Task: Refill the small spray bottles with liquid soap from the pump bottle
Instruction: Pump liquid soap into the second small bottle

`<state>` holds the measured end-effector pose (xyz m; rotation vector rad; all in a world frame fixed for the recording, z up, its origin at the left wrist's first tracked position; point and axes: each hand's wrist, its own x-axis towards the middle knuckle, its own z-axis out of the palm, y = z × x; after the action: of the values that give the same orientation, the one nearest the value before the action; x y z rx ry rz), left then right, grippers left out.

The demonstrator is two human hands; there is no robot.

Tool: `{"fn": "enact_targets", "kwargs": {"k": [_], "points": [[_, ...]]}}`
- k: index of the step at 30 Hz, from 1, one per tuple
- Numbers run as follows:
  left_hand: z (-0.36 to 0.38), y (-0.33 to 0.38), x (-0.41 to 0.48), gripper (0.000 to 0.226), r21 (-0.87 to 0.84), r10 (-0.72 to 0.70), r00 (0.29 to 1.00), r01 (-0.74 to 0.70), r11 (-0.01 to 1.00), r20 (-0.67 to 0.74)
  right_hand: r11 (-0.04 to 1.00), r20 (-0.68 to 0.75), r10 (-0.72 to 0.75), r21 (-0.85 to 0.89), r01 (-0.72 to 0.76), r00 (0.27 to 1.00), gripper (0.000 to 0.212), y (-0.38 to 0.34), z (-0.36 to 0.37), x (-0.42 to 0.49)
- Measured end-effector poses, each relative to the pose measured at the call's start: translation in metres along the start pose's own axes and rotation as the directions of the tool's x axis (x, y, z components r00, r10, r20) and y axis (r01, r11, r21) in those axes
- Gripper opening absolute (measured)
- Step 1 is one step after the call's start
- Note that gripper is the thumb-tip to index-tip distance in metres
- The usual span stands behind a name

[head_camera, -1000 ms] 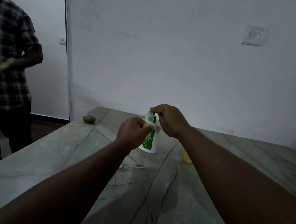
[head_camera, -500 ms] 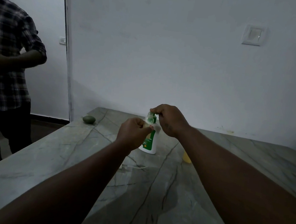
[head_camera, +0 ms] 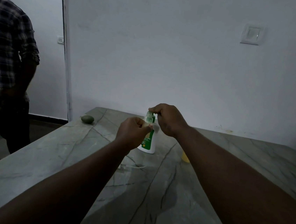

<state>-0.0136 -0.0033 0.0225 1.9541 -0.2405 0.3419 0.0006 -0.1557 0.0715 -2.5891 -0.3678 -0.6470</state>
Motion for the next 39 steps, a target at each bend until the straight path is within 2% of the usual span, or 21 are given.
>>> {"fn": "enact_targets", "kwargs": {"k": [27, 39], "points": [[0.000, 0.003, 0.001, 0.021, -0.013, 0.001, 1.000, -0.001, 1.000, -0.017, 0.999, -0.020, -0.037, -0.010, 0.036, 0.999, 0.043, 0.002, -0.008, 0.007], [0.001, -0.004, 0.001, 0.020, -0.001, 0.005, 1.000, -0.005, 1.000, -0.020, 1.000, -0.025, 0.002, 0.006, -0.002, 1.000, 0.045, 0.001, 0.002, 0.001]]}}
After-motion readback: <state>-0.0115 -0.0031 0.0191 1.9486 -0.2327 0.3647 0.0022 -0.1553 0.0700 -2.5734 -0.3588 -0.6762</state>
